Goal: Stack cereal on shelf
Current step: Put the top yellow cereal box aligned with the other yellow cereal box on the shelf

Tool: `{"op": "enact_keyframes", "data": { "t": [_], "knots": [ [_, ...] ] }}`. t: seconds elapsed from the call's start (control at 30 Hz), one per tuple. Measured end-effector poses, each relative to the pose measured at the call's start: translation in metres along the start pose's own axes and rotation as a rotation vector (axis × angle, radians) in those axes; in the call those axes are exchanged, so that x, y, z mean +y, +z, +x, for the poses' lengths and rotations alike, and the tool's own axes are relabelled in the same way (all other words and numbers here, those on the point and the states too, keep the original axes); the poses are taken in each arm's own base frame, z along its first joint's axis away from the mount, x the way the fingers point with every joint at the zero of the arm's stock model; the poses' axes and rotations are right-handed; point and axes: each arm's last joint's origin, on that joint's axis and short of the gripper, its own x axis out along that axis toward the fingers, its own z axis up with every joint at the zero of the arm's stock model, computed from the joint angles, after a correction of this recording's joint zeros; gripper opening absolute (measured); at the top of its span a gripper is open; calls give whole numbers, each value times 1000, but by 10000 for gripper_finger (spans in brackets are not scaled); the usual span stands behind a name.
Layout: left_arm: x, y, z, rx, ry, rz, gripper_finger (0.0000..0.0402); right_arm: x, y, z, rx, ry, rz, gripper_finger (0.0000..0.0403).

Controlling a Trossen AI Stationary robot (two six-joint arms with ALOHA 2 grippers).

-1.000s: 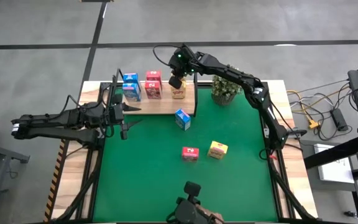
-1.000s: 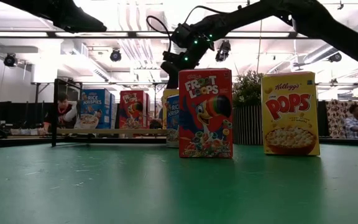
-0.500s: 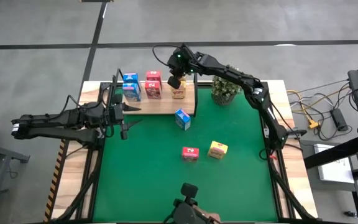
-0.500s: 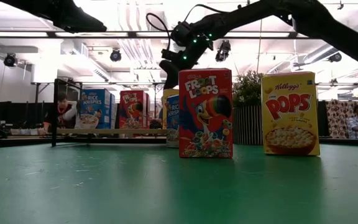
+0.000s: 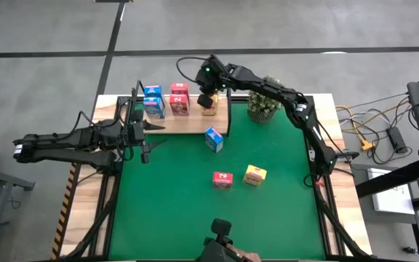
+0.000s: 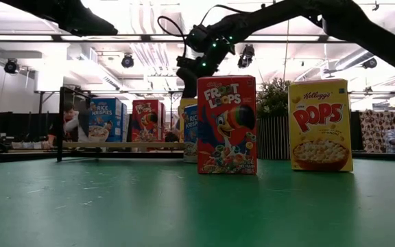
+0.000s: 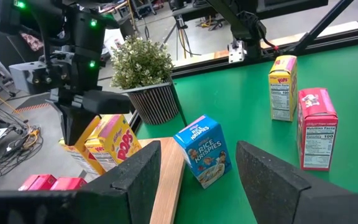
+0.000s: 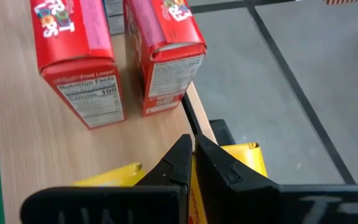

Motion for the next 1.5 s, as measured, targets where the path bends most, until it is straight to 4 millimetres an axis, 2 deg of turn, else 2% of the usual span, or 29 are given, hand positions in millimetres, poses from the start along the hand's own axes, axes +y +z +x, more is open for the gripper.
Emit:
{"op": "enact_keyframes", "data": {
  "t": [0.4,0.57,0.73,0.93,1.17,1.5],
  "knots": [
    [0,-1,0,7,-1,2,192,5,2,-2,-2,7,-31,12],
    [0,-1,0,6,-1,2,192,9,8,-12,-25,5,-48,12],
    [0,-1,0,6,-1,2,192,7,12,-20,-31,-75,-5,12],
    [0,-1,0,6,-1,1,192,3,6,-26,62,-211,59,12],
    [0,-1,0,6,-1,2,192,2,0,-45,138,-197,154,12],
    [0,-1,0,6,-1,2,192,-1,-8,-45,196,-158,179,12]
  ]
}}
